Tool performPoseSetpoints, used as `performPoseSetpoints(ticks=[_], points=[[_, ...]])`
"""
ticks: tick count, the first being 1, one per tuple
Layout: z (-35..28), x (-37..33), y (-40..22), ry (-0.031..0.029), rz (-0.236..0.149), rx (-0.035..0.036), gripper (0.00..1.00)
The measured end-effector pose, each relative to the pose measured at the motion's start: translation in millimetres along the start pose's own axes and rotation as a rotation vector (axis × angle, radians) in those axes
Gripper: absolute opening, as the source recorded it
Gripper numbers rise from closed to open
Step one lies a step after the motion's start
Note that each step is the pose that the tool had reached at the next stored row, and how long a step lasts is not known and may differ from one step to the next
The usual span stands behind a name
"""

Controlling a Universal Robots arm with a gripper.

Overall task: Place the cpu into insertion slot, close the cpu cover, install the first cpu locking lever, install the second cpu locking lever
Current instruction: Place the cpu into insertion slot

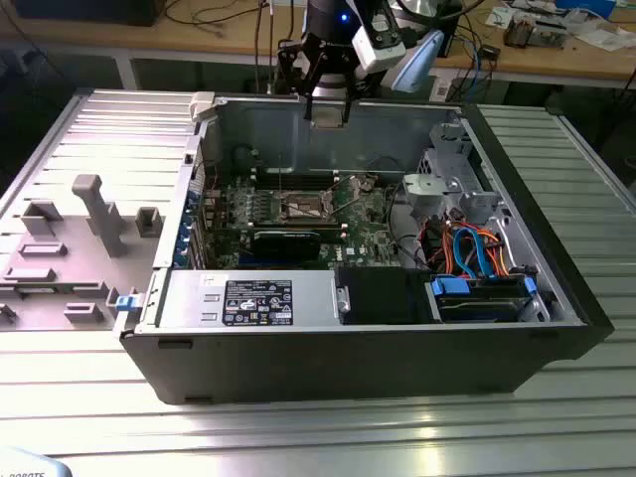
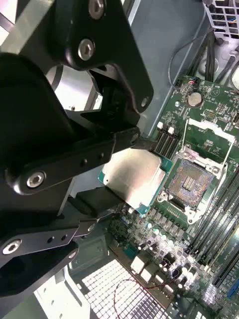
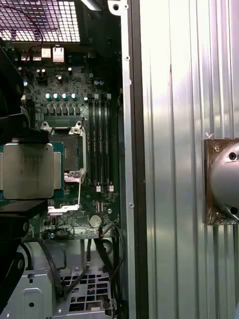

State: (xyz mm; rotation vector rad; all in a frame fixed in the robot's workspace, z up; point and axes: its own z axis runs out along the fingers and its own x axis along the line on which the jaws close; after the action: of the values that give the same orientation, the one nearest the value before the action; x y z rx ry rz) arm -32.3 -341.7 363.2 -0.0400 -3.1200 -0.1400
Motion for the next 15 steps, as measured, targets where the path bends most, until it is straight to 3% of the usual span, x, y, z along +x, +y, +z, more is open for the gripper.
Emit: performPoseSetpoints(ticks=[10, 15], points=[[0.0, 0.0, 0.0, 0.0000, 0.000, -0.0001, 0.54], [1.1, -0.1, -0.1, -0.0043, 0.049, -0.0006, 0.54]])
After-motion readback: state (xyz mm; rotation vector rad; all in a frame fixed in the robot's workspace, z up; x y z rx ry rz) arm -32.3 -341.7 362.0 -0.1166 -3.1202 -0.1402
